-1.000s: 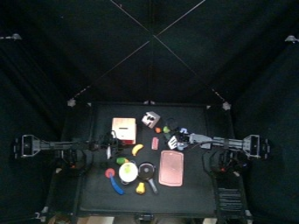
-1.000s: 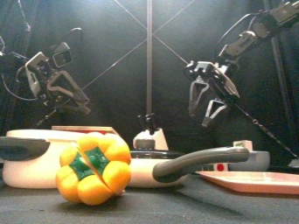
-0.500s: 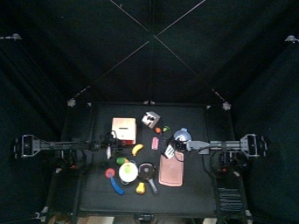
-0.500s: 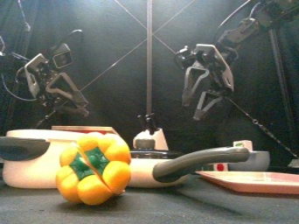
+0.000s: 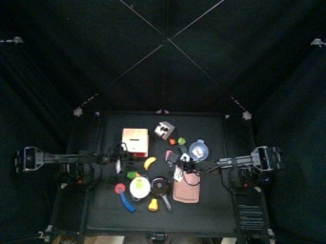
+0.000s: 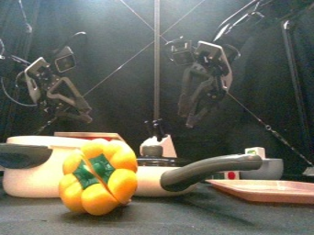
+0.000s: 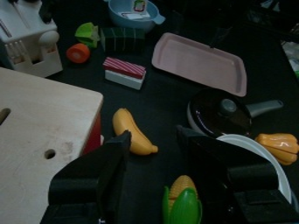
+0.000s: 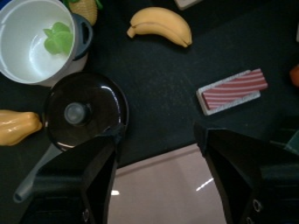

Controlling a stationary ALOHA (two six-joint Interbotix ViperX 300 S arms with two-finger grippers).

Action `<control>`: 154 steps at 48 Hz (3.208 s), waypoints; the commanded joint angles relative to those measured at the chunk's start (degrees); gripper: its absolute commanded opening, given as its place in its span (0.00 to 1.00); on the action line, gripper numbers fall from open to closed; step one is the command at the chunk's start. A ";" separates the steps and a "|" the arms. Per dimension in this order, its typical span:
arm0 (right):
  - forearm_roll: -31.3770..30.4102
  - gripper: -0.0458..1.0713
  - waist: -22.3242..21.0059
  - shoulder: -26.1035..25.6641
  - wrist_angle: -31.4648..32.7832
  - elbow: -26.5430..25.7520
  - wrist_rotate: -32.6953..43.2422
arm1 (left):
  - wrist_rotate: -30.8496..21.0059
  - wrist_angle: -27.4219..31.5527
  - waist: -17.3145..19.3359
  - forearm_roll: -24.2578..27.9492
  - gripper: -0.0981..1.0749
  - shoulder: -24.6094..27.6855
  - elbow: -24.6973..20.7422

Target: Grab squash

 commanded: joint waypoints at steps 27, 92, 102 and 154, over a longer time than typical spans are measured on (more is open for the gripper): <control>-9.93 0.89 13.36 11.07 3.16 -12.74 -0.18 | 0.00 -0.26 -0.09 0.97 0.80 -0.97 0.09; -6.06 0.96 20.57 26.46 4.04 -27.69 -0.53 | 0.00 -0.18 0.18 0.70 0.80 -1.49 0.44; -6.94 0.96 20.30 27.60 5.54 -27.51 -0.53 | 0.00 -0.18 0.18 0.70 0.80 -1.49 0.44; -6.33 0.75 19.86 29.18 6.06 -28.13 -0.53 | 0.00 -0.18 0.35 0.70 0.80 -1.49 0.70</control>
